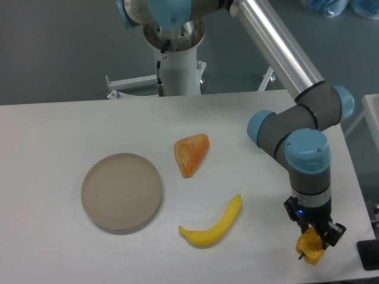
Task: Place the yellow pepper on the plate
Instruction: 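Carry the held yellow pepper with the gripper over the beige plate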
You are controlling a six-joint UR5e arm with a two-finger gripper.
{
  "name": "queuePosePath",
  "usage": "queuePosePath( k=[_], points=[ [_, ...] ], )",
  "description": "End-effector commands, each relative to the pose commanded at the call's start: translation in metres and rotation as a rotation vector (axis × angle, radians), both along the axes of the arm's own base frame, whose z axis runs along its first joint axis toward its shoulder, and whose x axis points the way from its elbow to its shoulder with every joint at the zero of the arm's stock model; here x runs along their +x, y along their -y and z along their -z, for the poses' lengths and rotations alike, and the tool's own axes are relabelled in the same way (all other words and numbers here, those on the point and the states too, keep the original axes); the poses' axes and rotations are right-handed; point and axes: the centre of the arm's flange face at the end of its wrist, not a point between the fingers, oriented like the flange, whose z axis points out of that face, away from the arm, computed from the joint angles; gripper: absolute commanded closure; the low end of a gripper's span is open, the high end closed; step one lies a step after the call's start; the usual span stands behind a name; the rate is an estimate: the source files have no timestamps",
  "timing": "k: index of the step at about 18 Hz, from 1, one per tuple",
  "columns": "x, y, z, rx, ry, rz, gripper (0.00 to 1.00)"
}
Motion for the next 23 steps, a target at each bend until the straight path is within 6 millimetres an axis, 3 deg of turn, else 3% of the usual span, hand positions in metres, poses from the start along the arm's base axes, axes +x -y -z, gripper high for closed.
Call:
queuePosePath(
  k=[6,12,18,23],
  points=[
    [0.008,0.000,0.000,-0.012,-0.001,0.002,0.73],
    [0.022,0.013,-0.024,0.001,0.011,0.003,0.73],
    [0.053,0.038,-0.060,0.041,0.108,-0.034,0.73],
    [0.106,0.070,-0.086,0.074,0.228,-0.080,0.73]
  ],
)
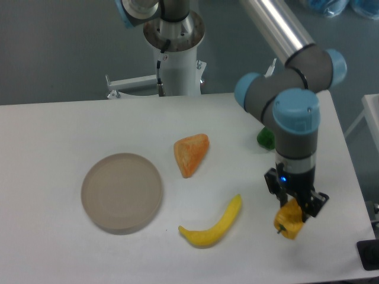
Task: Place the yellow pepper on the plate
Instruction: 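Carry the held yellow pepper with the gripper over the beige plate, then lower the yellow pepper onto the plate and hold it there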
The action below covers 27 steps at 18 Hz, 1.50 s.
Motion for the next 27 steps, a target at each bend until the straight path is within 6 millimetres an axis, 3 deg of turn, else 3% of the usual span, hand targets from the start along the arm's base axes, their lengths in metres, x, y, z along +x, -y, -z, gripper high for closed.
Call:
queuePosePath(
  k=[3,9,14,20,27],
  points=[
    [0.056,0.003,0.001,-0.001,0.055,-0.046,0.73],
    [0.180,-0.038,0.024,-0.003,0.181,-0.229,0.74],
    [0.257,-0.052,0.055,0.024,0.240,-0.333,0.74],
    [0.302,-0.049,0.085,0.015,0.243,-0.305,0.74],
    [0.309,-0.047,0.106,-0.021,0.249,-0.296,0.74]
  ],
)
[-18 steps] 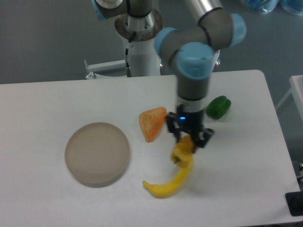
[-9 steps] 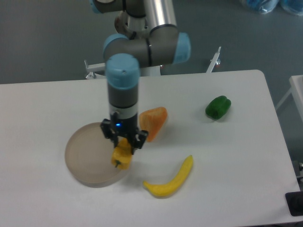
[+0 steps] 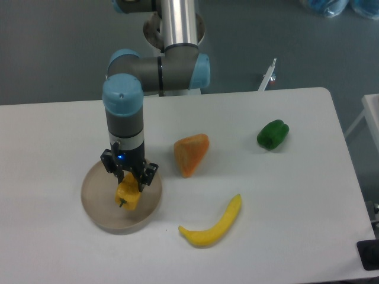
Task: Place the yellow pepper on the plate
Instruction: 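Lower the yellow pepper onto the plate and hold it there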
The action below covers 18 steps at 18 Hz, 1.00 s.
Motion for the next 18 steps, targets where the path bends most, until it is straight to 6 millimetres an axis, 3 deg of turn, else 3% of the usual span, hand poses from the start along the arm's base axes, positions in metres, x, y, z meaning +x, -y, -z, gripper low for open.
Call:
queuePosePath(
  k=[6,16,17,18],
  points=[
    [0.009,0.003,0.025,-0.042,0.009,0.021,0.73],
    [0.010,0.006,0.034,-0.058,0.013,0.031,0.73],
    [0.011,0.006,0.034,-0.058,0.012,0.033,0.72],
    [0.010,0.006,0.034,-0.055,0.010,0.031,0.64]
  ],
)
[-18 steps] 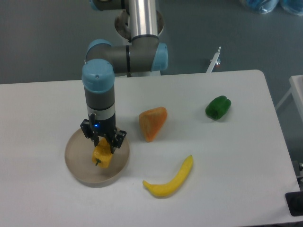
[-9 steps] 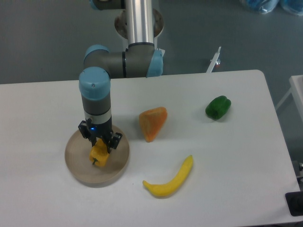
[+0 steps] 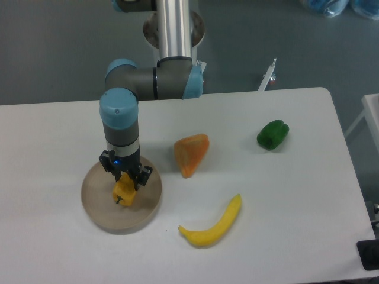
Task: Place the yellow pepper on the plate
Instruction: 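Lower the yellow pepper onto the plate and hold it there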
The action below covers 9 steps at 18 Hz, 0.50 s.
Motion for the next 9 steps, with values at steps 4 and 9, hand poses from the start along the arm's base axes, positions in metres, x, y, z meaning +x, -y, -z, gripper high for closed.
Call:
queuePosePath(
  k=[4,9],
  points=[
    [0.001,-0.001,-0.008,0.017,-0.001,-0.004,0.10],
    [-0.001,-0.002,-0.034,0.065,-0.008,-0.008,0.00]
  ],
)
